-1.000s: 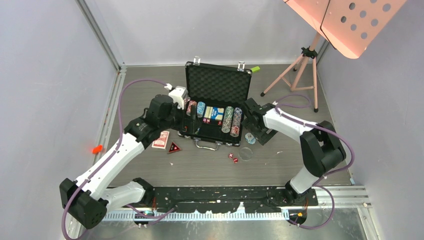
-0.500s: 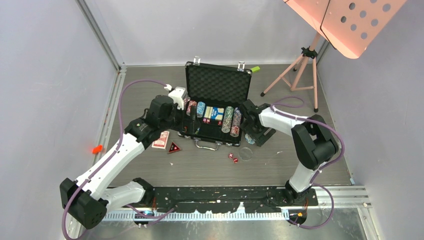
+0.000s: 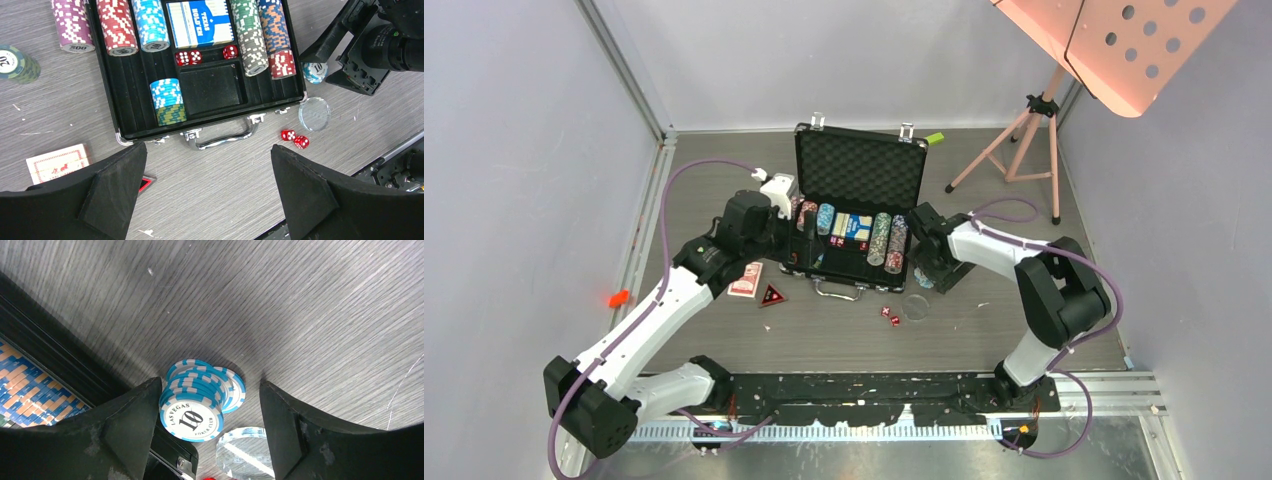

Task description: Pack up texas hold em set

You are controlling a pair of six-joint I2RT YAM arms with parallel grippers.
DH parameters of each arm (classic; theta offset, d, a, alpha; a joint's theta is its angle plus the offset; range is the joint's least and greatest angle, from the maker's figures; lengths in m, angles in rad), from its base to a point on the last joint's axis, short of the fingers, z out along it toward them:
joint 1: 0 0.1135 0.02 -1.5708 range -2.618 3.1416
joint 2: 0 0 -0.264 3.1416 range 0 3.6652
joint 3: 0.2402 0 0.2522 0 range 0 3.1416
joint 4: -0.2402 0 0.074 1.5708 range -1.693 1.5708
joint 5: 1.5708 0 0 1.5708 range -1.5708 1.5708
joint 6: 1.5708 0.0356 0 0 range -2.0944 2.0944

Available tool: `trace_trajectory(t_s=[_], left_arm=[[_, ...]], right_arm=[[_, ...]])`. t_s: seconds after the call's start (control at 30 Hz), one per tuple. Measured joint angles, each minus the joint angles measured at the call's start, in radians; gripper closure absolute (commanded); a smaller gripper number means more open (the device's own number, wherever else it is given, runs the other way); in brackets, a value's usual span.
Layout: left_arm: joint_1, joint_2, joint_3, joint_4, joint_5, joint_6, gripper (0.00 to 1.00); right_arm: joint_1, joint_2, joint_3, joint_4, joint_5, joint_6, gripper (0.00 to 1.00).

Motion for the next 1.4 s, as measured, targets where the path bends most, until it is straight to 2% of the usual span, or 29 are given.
trace_trajectory(t_s=[0.23,0.43,0.6,0.87,1.03,1.17,1.27,1.4], left_arm=[[0.000,0.000,0.000,0.000,0.000,0.000,0.00],[0.000,0.000,-0.004,0.000,0.000,0.000,0.00],[0.000,-0.001,-0.004,0.001,-0.004,0.000,0.00],[0.000,-0.011,-0.006,0.001,-0.008,0.000,0.00],[0.000,-0.011,-0.006,0.001,-0.011,0.000,0.00],[0.000,-0.011,-0.006,0.001,-0.018,0.001,0.00],[0.000,-0.011,-0.006,0.001,-0.022,0.001,0.00],[0.000,-0.011,-0.006,0.000,-0.026,0.000,0.00]], right_arm=[[0.000,-0.012,-0.016,0.033,-0.013,0.003,0.29],[0.000,-0.013,-0.016,0.068,-0.033,0.015,0.18],[-0.012,0.026,0.032,0.022,-0.027,0.019,0.18],[-0.013,0.058,0.066,-0.018,-0.021,0.004,0.30],[-0.008,0.064,0.071,-0.021,-0.028,-0.011,0.44],[-0.006,0.054,0.057,0.001,-0.038,-0.012,0.49],[-0.006,0.042,0.042,0.013,-0.039,-0.010,0.57],[-0.006,0.038,0.038,0.024,-0.043,-0.010,0.61]])
